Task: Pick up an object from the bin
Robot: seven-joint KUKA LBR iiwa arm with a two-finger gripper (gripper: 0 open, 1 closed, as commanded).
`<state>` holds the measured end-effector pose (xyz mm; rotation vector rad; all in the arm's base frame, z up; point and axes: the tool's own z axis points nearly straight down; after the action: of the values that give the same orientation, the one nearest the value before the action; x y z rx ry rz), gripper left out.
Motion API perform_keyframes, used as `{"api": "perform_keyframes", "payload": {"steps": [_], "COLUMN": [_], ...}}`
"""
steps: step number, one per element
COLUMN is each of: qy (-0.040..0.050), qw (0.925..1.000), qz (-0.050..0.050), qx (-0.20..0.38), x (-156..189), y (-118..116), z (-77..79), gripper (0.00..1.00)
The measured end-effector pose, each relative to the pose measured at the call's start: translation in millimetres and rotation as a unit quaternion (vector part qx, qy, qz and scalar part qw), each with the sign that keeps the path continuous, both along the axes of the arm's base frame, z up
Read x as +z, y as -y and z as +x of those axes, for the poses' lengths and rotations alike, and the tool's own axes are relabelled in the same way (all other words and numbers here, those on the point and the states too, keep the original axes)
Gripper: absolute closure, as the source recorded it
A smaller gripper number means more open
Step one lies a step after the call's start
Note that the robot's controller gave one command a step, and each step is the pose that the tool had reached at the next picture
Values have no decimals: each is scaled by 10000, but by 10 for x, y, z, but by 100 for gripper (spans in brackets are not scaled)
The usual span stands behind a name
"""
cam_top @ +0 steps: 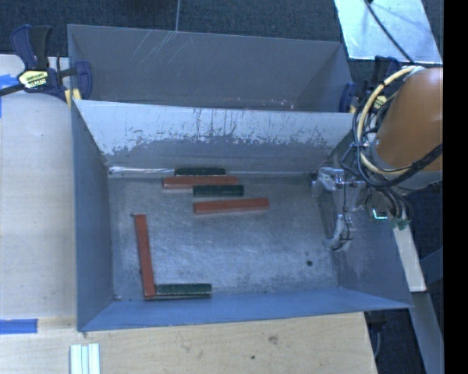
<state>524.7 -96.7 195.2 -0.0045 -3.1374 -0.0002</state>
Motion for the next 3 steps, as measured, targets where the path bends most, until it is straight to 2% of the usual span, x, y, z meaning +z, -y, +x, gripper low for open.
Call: {"api": "perform_keyframes", "payload": {"steps": [1,2,3], "qy": [33,39,52], "qw": [9867,9807,9876], "qz": [9,22,3], "qx": [1626,1955,1568], "x": [-1275,-930,-912], "y": [-648,-1435,-1379], "z": [730,544,759], "gripper": [0,0,0]}}
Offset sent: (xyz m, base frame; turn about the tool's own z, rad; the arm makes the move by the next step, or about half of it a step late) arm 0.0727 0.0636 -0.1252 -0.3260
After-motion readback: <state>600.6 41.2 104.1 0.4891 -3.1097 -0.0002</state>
